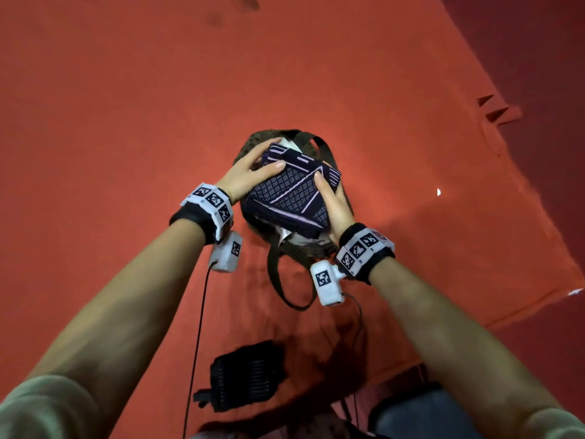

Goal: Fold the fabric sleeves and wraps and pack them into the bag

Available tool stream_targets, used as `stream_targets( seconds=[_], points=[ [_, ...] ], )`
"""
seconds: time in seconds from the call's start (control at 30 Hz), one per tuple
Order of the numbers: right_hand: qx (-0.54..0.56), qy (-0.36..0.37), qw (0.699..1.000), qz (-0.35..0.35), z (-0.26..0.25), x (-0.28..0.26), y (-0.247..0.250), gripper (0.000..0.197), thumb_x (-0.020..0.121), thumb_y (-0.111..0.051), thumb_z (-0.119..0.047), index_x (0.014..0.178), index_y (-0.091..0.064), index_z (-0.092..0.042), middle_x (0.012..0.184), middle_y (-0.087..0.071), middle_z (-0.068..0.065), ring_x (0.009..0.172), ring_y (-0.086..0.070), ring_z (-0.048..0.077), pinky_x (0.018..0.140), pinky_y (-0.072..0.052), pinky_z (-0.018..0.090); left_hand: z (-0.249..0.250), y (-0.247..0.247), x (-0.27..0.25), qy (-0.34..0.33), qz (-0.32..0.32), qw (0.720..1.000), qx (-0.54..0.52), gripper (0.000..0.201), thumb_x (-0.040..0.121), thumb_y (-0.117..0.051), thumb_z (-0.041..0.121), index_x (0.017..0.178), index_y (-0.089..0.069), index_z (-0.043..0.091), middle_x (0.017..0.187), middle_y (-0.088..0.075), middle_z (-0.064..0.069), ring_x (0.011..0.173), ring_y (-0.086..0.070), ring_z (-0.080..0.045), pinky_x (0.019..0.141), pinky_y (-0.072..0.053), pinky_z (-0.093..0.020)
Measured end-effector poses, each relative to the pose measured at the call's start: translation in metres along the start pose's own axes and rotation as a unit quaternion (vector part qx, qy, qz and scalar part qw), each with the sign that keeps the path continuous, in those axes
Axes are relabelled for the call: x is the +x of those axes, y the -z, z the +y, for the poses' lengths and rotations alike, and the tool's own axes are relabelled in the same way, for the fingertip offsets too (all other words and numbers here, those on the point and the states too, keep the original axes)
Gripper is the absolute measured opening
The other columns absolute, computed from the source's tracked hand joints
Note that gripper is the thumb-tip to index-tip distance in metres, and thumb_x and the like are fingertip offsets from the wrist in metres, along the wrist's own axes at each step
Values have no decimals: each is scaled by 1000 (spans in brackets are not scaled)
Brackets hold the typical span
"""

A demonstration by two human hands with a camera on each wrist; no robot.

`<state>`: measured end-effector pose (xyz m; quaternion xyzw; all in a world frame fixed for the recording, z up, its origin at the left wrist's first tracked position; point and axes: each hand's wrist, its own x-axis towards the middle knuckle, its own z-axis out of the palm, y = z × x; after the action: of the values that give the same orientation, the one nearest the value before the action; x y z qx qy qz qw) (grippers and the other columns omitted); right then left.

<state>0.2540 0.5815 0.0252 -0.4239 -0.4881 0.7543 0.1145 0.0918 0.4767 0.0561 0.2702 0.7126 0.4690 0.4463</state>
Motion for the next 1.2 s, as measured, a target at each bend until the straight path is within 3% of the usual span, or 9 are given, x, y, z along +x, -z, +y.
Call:
stream_targets(
  seconds=[0.27, 0.4, 0.57, 0.63, 0.77, 0.9, 0.97, 1.07, 1.2],
  points=[
    [66, -4, 996, 68, 16, 23, -8, 48, 88, -63, -36, 131, -47, -23, 120, -64, 3, 108, -63, 19, 89, -55, 35, -26, 7, 48, 64, -66, 995, -36, 43, 84, -65, 44, 124, -49, 50, 121, -62, 12, 106, -63, -7, 89, -50, -24],
    [26, -31, 998, 55, 38, 26, -7, 34, 87, -62, -42, 119, -53, -32, 118, -65, -4, 109, -62, 12, 101, -46, 42, -59, 4, 61, 119, -113, 984, -64, 41, 87, -62, 37, 127, -52, 41, 120, -65, 4, 107, -64, -14, 93, -49, -31],
    [-74, -67, 991, 90, 54, 28, -9, 81, 70, -60, -71, 135, -43, -26, 130, -57, -7, 120, -53, 11, 107, -41, 38, -73, 7, 70, 138, -153, 978, -26, 57, 82, -69, 40, 134, -46, 39, 121, -63, 8, 103, -64, -6, 84, -51, -20],
    [-148, -77, 979, 118, 49, 22, -1, 63, 83, -54, -62, 131, -50, -22, 123, -59, -7, 115, -55, 11, 104, -41, 31, -72, 4, 74, 133, -155, 979, -20, 50, 87, -65, 32, 134, -46, 36, 117, -63, 9, 97, -65, -2, 78, -50, -15],
    [-284, 17, 927, 246, 51, 12, 27, 40, 94, -50, -41, 115, -61, -9, 118, -57, 9, 112, -53, 20, 96, -37, 23, -77, 1, 82, 144, -146, 979, -4, 55, 85, -66, 38, 135, -44, 33, 116, -63, 10, 102, -63, -9, 92, -47, -28],
    [-258, -135, 926, 242, 66, 31, 48, 56, 88, -57, -41, 130, -47, -6, 128, -54, 14, 118, -52, 30, 103, -41, 41, -80, 0, 84, 160, -150, 976, -5, 64, 81, -69, 41, 137, -40, 35, 117, -62, 10, 102, -63, -9, 84, -48, -25],
    [-182, -206, 939, 208, 75, 34, 57, 55, 81, -66, -41, 121, -54, -6, 116, -64, 11, 104, -61, 27, 92, -50, 41, -79, -2, 83, 164, -166, 972, -2, 65, 80, -67, 39, 138, -37, 38, 117, -59, 11, 101, -62, -7, 79, -47, -21],
    [-115, -221, 949, 196, 65, 27, 61, 14, 89, -61, -14, 78, -53, -11, 75, -56, 5, 67, -55, 14, 64, -48, 24, -79, -4, 84, 170, -185, 968, 5, 64, 85, -66, 31, 139, -33, 41, 117, -58, 10, 99, -62, -6, 73, -49, -17],
    [-176, -144, 949, 220, 60, 26, 76, 23, 92, -47, -7, 72, -56, -14, 75, -56, 1, 71, -57, 17, 72, -53, 33, -78, -3, 86, 180, -164, 970, 5, 64, 82, -70, 36, 137, -37, 41, 116, -62, 7, 101, -64, -15, 80, -50, -27]
  ],
)
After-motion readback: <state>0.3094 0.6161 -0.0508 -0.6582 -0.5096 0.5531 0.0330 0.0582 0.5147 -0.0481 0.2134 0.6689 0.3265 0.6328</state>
